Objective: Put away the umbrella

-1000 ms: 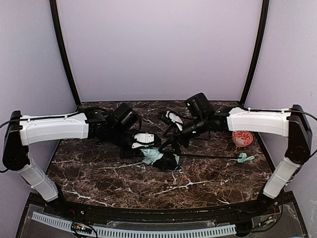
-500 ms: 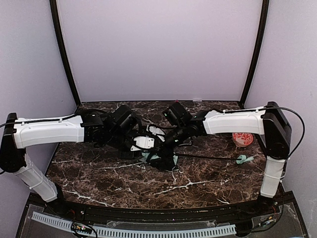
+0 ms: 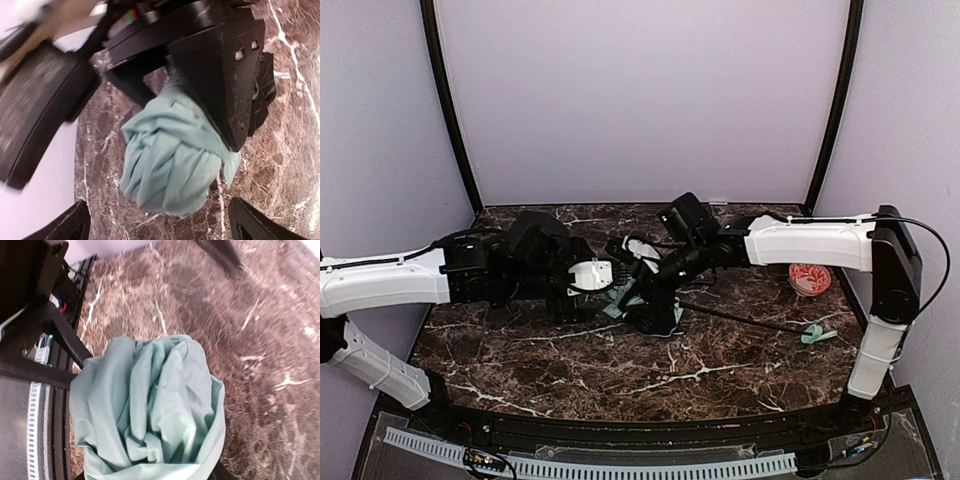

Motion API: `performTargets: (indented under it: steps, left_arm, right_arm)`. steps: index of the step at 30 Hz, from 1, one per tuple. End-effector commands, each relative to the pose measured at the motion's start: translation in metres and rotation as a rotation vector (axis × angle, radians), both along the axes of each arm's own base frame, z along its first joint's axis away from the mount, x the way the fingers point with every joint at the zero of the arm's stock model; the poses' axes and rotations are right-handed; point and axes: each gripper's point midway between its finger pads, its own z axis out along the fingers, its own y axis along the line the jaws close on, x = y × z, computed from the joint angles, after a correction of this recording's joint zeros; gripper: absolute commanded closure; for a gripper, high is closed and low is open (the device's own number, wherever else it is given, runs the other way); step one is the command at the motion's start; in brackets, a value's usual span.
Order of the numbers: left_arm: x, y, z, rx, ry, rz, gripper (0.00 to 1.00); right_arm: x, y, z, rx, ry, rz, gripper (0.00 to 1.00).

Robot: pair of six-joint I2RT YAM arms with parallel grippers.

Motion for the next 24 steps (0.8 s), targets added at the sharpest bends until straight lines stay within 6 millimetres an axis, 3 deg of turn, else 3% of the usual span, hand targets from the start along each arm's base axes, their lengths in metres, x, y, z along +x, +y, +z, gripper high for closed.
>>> performTargets:
  steps: [1, 4, 6, 10, 15, 18, 20, 22, 24]
  left_arm:
    - [0.002, 0.006, 0.091, -0.367, -0.177, 0.049, 0.01]
    - [-0.003, 0.019, 0.123, -0.543, -0.214, 0.069, 0.01]
    - [0.001, 0.031, 0.134, -0.619, -0.218, 0.114, 0.01]
    - [0.023, 0.044, 0.126, -0.658, -0.18, 0.234, 0.01]
    - [0.041, 0.043, 0.116, -0.686, -0.096, 0.299, 0.01]
    - [0.043, 0.038, 0.113, -0.689, -0.087, 0.288, 0.01]
    - [0.044, 0.037, 0.109, -0.683, -0.08, 0.29, 0.01]
    - [0.046, 0.037, 0.105, -0.675, -0.075, 0.3, 0.01]
    - [0.046, 0.037, 0.1, -0.667, -0.065, 0.302, 0.01]
  right_arm:
    - [0.027, -0.007, 0.09, 0.206, -0.137, -0.129, 0.87]
    - [0.05, -0.023, 0.149, 0.363, -0.232, -0.246, 0.89]
    - [0.053, -0.043, 0.209, 0.53, -0.34, -0.315, 0.89]
    - [0.036, -0.083, 0.31, 0.876, -0.605, -0.381, 0.9]
    - [0.013, -0.114, 0.408, 1.149, -0.801, -0.389, 0.94]
    - [-0.003, -0.125, 0.44, 1.278, -0.84, -0.356, 0.93]
    - [-0.011, -0.134, 0.446, 1.358, -0.851, -0.351, 0.93]
    - [-0.016, -0.142, 0.44, 1.412, -0.867, -0.358, 0.94]
    - [-0.008, -0.149, 0.417, 1.43, -0.859, -0.422, 0.93]
